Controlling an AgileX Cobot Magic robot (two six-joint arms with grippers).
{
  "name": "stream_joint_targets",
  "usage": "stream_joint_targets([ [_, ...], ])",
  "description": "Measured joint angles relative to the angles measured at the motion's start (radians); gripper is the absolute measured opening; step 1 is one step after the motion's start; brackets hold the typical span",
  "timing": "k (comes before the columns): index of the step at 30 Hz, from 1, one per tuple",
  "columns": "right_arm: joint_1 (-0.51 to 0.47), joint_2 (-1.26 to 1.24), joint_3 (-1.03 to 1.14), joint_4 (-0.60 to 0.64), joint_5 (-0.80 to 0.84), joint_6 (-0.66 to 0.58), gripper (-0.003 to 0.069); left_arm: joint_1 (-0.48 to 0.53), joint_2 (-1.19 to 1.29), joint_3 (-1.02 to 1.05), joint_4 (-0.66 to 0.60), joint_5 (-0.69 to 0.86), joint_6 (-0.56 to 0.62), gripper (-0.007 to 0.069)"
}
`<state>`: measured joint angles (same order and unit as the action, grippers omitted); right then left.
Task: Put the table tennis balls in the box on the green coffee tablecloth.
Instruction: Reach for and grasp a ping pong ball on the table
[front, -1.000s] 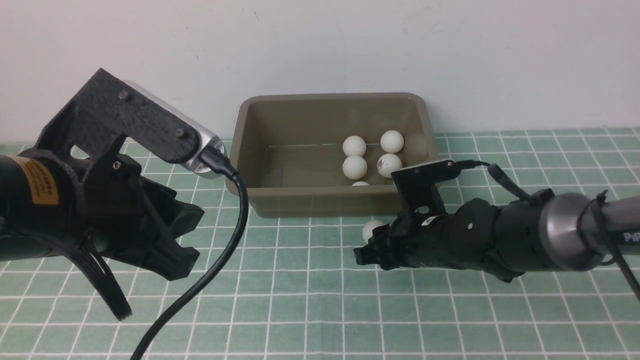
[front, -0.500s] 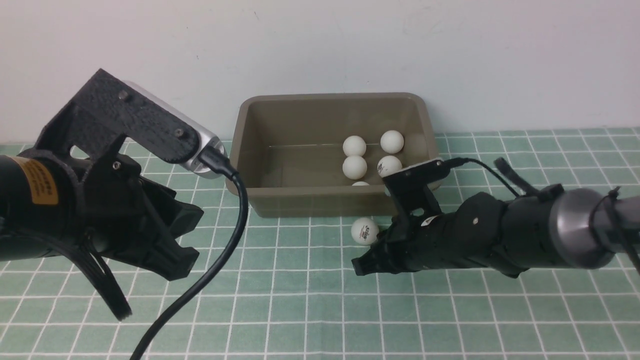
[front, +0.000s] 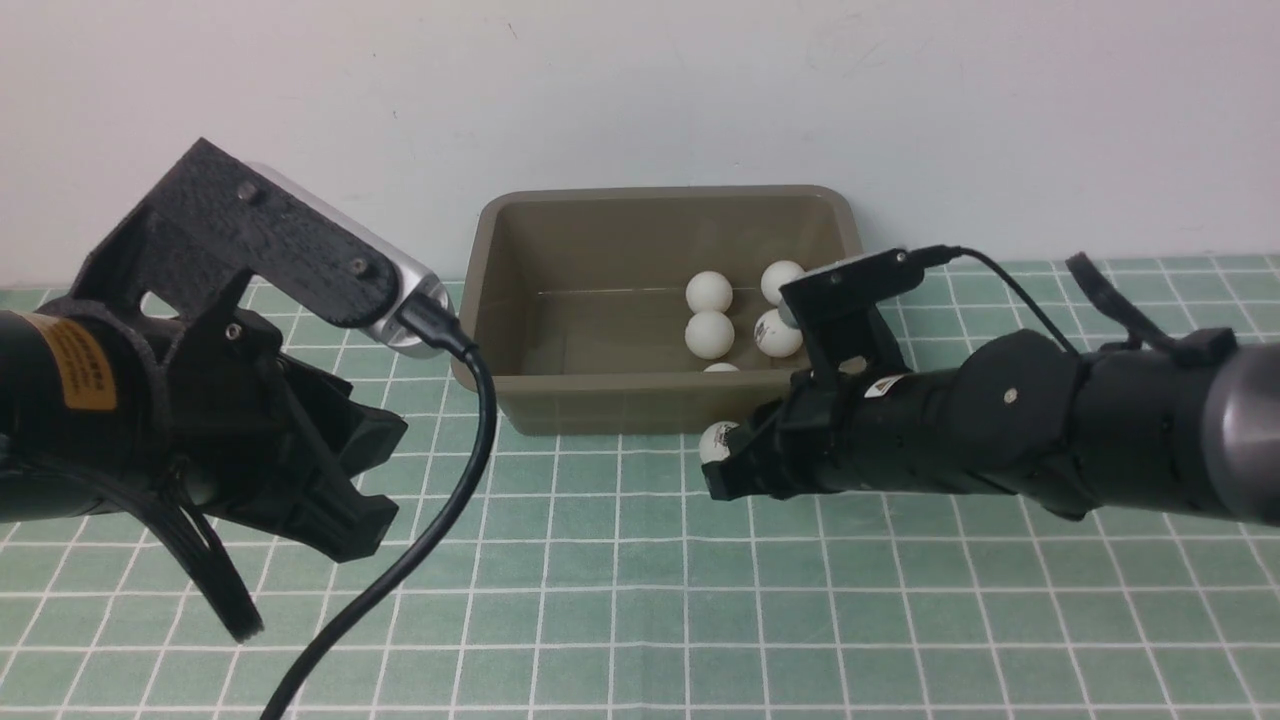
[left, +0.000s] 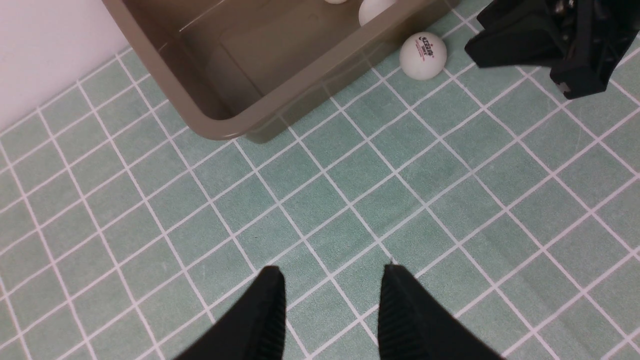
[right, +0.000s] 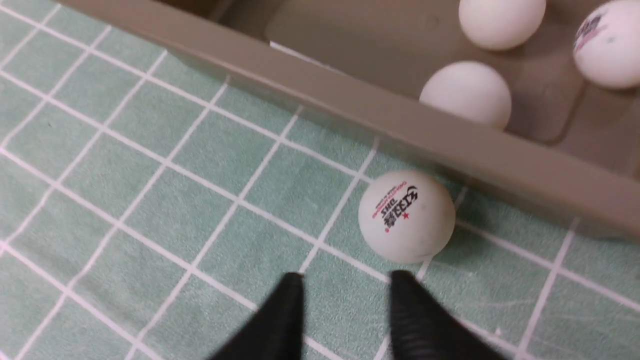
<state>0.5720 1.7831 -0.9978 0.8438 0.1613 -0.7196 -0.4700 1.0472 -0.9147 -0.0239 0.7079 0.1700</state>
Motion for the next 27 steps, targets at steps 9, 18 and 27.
stream_joint_targets([
  [9,0.000,0.060,-0.012,0.093,0.001,-0.007,0.0545,0.000,0.000,0.000,0.000,0.000,0.000,0.0240],
  [18,0.000,0.149,-0.128,0.100,0.027,-0.007,0.0516,0.000,0.000,0.000,0.000,0.000,0.000,0.0240],
  [27,0.000,0.188,-0.133,0.101,-0.046,-0.007,0.0514,0.000,0.000,0.000,0.000,0.004,0.000,0.0240],
])
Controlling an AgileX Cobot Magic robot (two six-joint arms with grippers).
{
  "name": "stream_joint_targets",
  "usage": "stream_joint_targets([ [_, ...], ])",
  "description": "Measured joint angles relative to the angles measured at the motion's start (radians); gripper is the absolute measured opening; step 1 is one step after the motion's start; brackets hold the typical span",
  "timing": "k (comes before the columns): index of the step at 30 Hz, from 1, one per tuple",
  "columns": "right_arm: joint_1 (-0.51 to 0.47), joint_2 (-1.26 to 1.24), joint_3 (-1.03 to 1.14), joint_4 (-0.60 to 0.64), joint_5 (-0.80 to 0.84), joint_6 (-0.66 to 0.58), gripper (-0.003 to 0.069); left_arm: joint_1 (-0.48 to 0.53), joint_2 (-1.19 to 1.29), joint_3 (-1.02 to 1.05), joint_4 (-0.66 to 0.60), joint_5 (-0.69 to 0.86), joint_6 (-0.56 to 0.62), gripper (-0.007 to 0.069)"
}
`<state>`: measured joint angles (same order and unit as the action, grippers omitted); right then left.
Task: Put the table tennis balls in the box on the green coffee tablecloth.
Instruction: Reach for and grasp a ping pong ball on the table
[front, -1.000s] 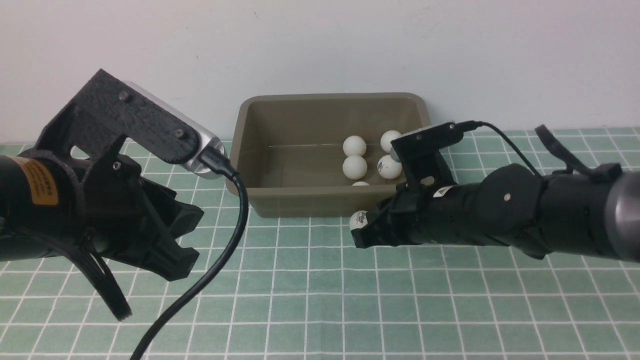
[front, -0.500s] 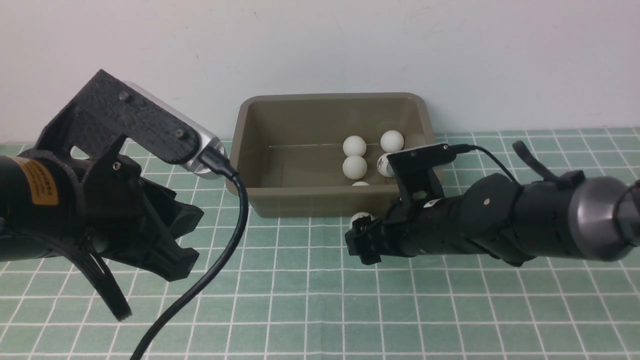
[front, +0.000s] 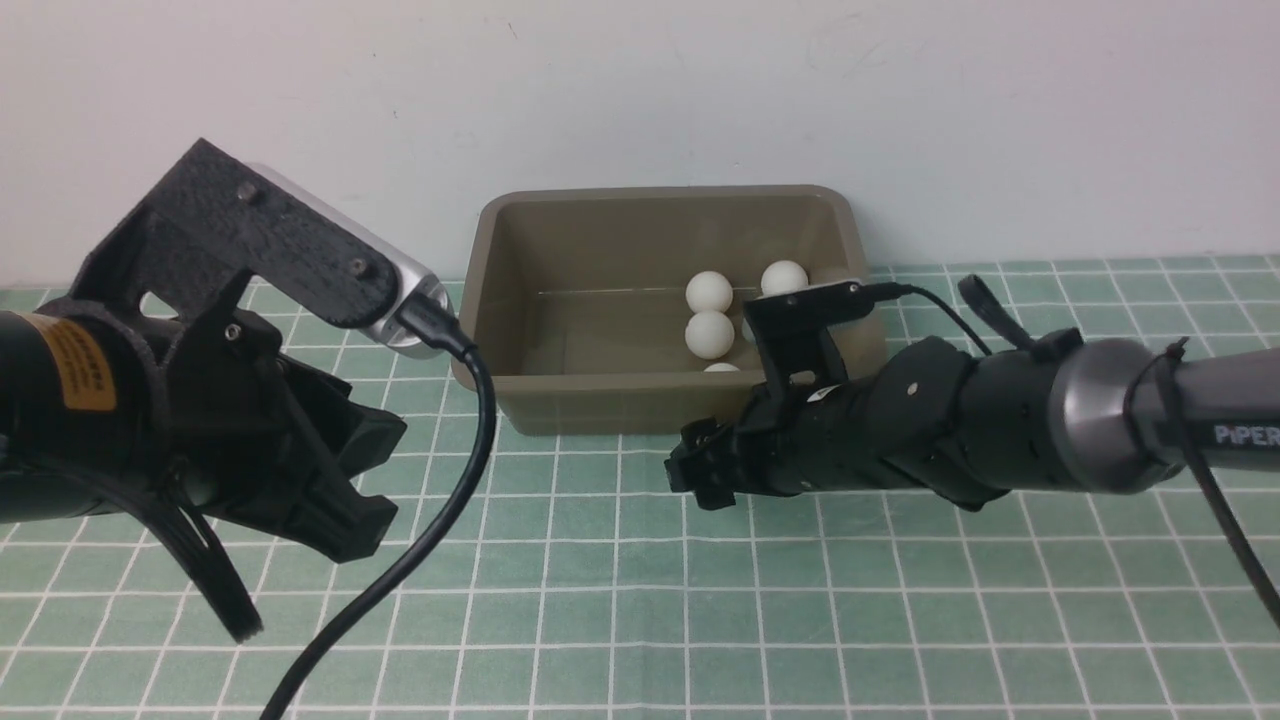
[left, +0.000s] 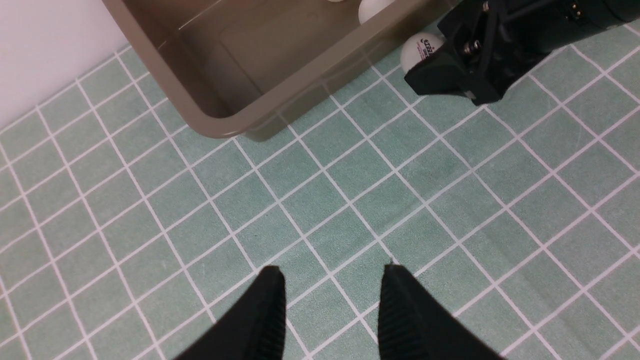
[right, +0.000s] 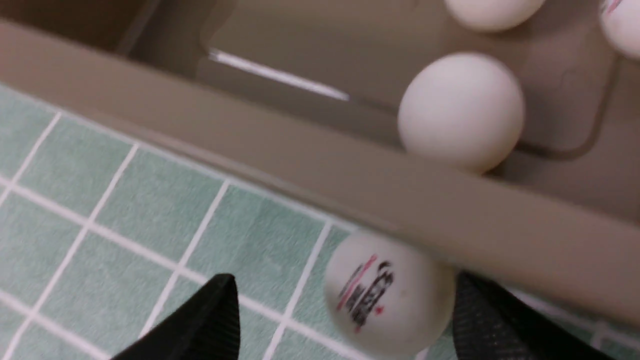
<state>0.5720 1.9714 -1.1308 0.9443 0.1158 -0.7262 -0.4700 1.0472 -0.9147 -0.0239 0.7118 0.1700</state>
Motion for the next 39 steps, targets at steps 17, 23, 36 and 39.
stream_joint_targets([
  [17,0.000,0.040,-0.004,0.023,-0.065,-0.020,0.0514,0.000,0.000,0.000,0.000,0.001,0.000,0.0240],
  [23,0.000,0.062,-0.009,0.025,-0.071,-0.022,0.0514,0.000,0.000,0.000,0.000,0.001,0.000,0.0240],
  [36,-0.013,0.096,-0.058,0.015,-0.010,-0.043,0.0362,0.000,0.000,0.000,0.000,0.026,0.000,0.0240],
  [39,-0.048,0.081,-0.055,-0.023,0.076,-0.049,0.0362,0.000,0.000,0.000,0.000,0.029,0.000,0.0240],
])
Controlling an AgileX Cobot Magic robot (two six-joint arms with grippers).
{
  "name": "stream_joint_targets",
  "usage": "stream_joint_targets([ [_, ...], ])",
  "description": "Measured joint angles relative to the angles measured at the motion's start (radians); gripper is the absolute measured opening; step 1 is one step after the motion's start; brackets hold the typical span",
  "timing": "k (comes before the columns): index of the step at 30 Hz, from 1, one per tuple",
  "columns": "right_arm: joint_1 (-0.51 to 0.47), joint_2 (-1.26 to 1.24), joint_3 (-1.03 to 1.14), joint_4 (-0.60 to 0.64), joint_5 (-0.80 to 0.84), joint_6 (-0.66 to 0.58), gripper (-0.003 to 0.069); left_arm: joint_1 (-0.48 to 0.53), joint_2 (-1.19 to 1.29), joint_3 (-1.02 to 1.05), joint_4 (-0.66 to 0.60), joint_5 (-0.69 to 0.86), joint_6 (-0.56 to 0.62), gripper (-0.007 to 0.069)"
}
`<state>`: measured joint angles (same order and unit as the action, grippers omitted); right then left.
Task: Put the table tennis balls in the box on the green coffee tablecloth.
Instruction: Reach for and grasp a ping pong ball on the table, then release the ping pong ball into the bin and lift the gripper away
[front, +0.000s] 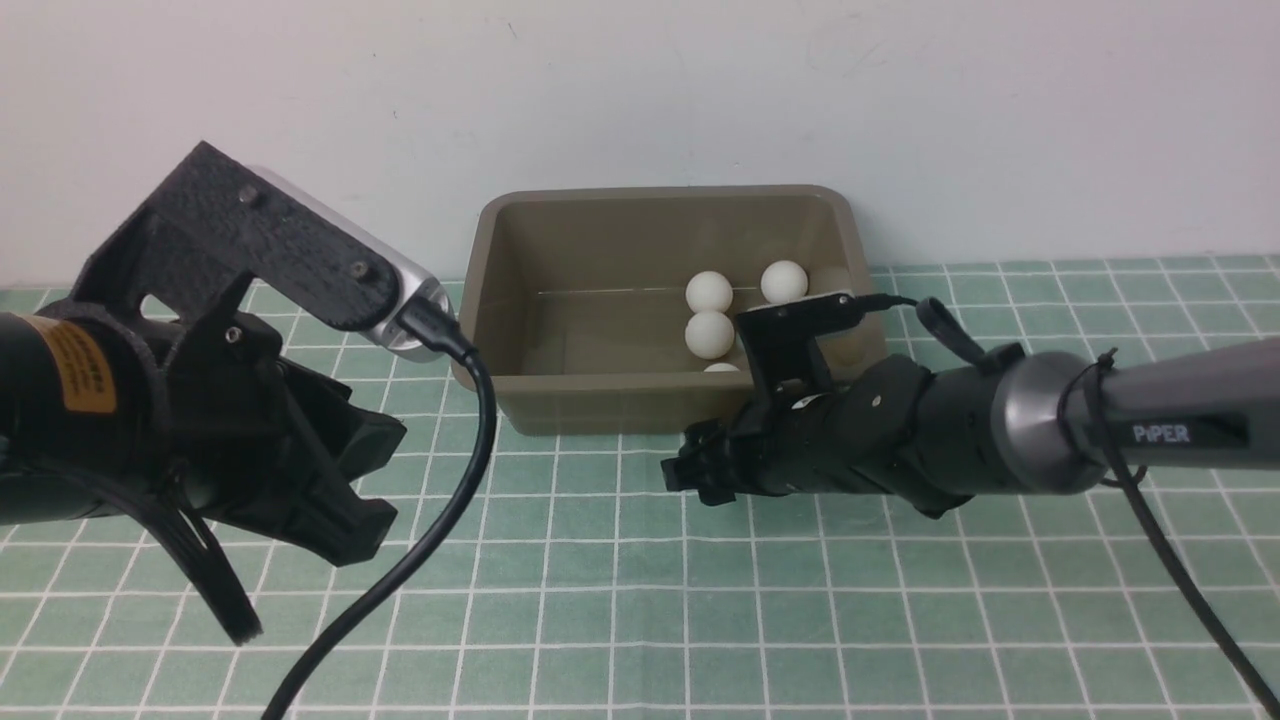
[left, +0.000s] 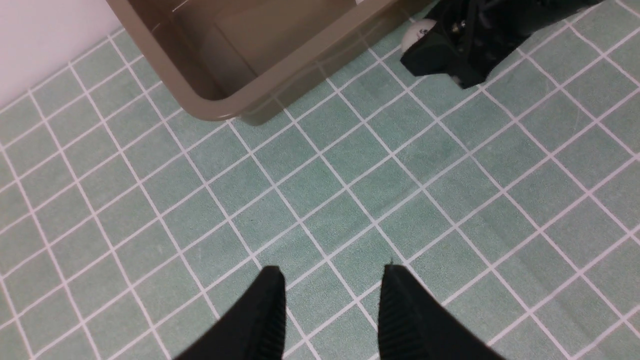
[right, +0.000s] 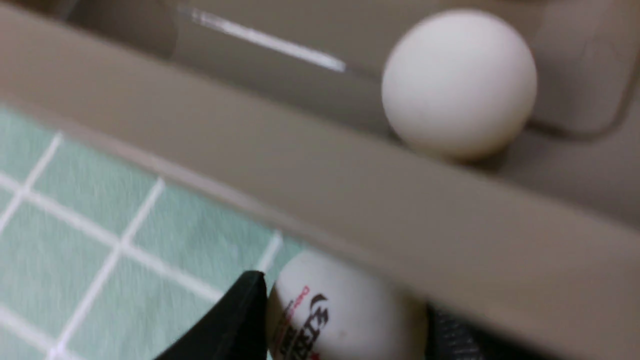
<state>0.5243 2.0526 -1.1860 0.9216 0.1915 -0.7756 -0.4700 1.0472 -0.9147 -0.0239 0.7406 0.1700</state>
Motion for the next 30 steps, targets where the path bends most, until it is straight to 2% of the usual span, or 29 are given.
stream_joint_targets([
  [4,-0.043,-0.063,0.051,-0.077,0.098,-0.002,0.0362,0.000,0.000,0.000,0.000,0.002,0.000,0.0240],
  [9,-0.098,-0.305,0.144,-0.235,0.235,-0.002,0.0362,0.000,0.000,0.000,0.000,0.002,0.000,0.0240],
  [12,-0.106,-0.401,0.148,-0.246,0.283,-0.002,0.0362,0.000,0.000,0.000,0.000,0.002,0.000,0.0240],
  [16,-0.108,-0.488,0.148,-0.238,0.265,-0.002,0.0362,0.000,0.000,0.000,0.000,0.002,0.000,0.0240],
  [23,-0.111,-0.441,0.100,-0.223,0.142,-0.003,0.0362,0.000,0.000,0.000,0.000,0.002,0.000,0.0240],
  [30,-0.113,-0.174,-0.210,-0.223,0.232,-0.024,0.0362,0.000,0.000,0.000,-0.001,0.002,0.000,0.0240],
])
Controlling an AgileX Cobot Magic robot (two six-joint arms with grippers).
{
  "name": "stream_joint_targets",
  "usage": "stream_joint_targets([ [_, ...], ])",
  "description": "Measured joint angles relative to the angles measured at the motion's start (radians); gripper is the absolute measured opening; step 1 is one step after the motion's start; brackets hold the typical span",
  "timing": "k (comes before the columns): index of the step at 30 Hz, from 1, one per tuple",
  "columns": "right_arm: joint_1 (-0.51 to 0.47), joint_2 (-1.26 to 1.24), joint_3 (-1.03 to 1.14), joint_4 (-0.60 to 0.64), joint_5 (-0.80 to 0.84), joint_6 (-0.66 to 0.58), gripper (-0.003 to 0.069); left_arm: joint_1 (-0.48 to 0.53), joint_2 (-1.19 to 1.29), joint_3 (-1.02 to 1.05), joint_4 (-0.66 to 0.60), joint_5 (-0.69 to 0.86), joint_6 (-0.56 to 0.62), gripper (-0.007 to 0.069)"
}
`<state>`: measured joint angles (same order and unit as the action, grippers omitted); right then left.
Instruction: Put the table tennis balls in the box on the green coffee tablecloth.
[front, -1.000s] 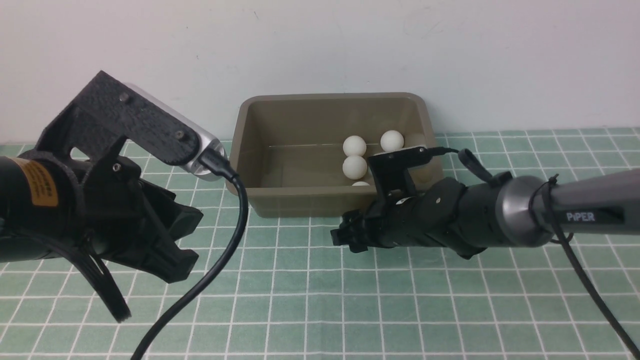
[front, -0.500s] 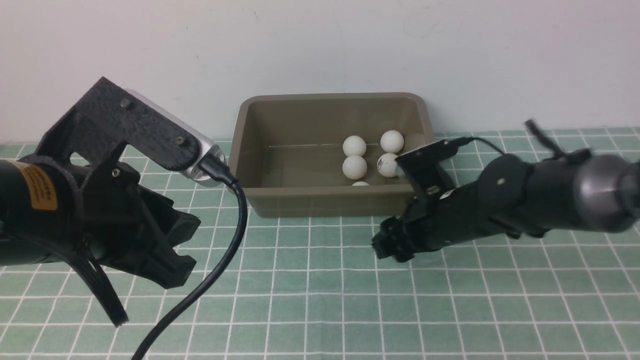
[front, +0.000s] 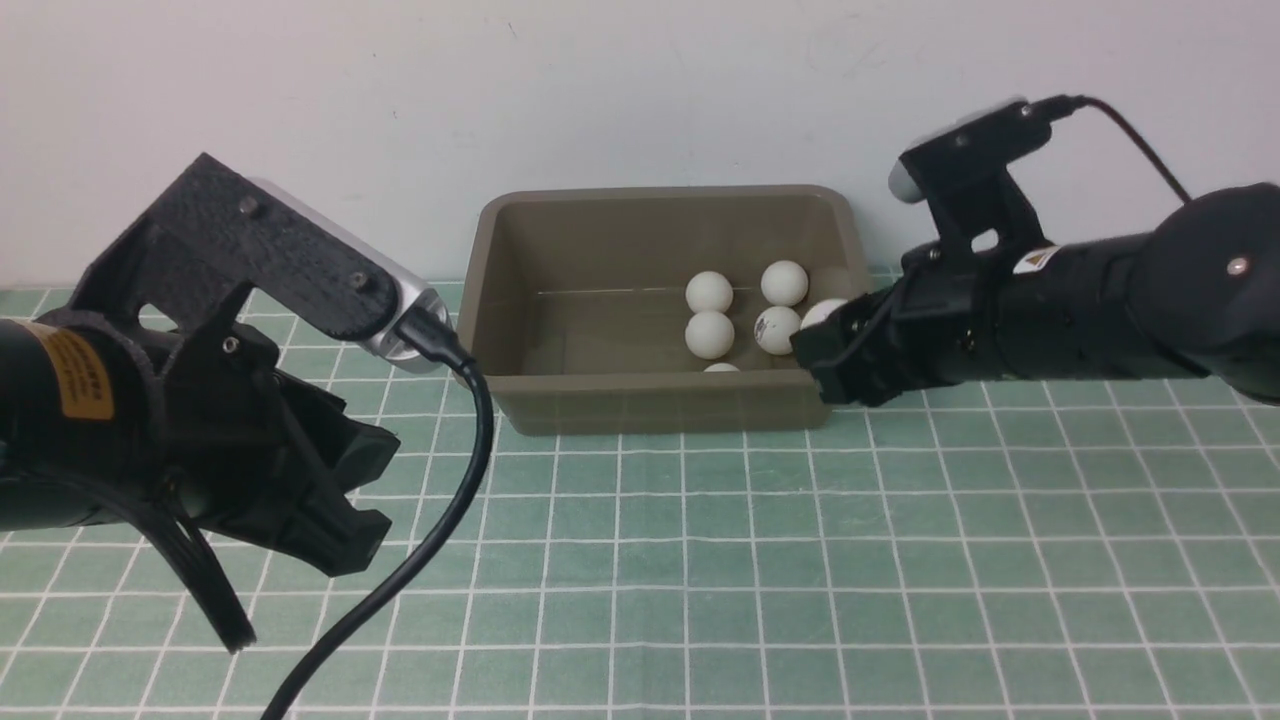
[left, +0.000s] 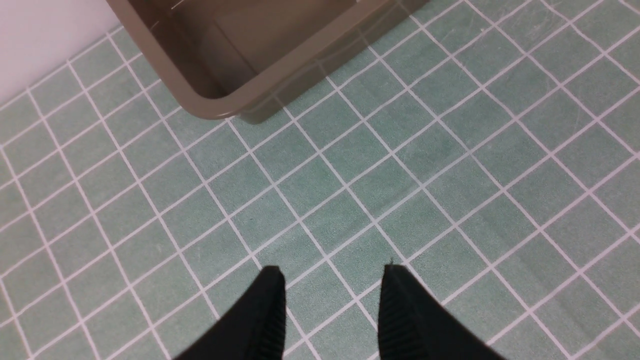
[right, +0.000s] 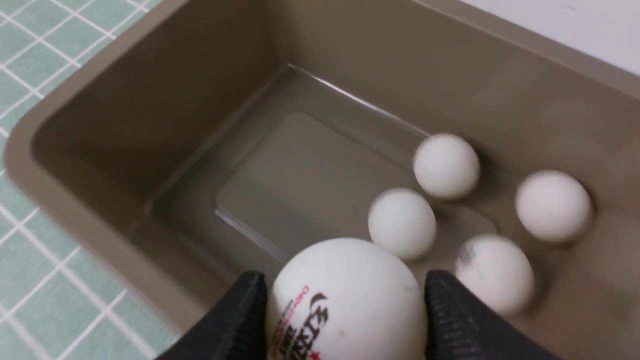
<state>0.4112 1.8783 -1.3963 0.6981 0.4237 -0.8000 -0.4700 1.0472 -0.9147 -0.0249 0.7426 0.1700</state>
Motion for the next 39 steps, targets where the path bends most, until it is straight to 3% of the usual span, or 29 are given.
stream_joint_targets([
  [6,-0.001,0.208,-0.256,-0.004,0.131,-0.030,0.0366,0.000,0.000,0.000,-0.003,0.000,0.000,0.0240],
  [11,-0.001,0.272,-0.339,-0.032,0.169,-0.029,0.0491,0.000,0.000,0.000,-0.003,0.004,0.000,0.0240],
  [14,-0.012,0.248,-0.341,-0.104,0.176,0.009,0.0505,0.000,0.000,0.000,-0.003,0.007,0.000,0.0240],
  [23,-0.137,-0.050,-0.341,-0.589,0.233,0.394,0.0469,0.000,0.000,0.000,-0.005,0.006,0.000,0.0240],
  [30,-0.183,-0.294,-0.343,-0.856,0.306,0.613,0.0468,0.000,0.000,0.000,-0.005,-0.013,0.000,0.0240],
  [39,-0.187,-0.493,-0.341,-0.939,0.439,0.717,0.0465,0.000,0.000,0.000,-0.005,-0.045,0.000,0.0240],
])
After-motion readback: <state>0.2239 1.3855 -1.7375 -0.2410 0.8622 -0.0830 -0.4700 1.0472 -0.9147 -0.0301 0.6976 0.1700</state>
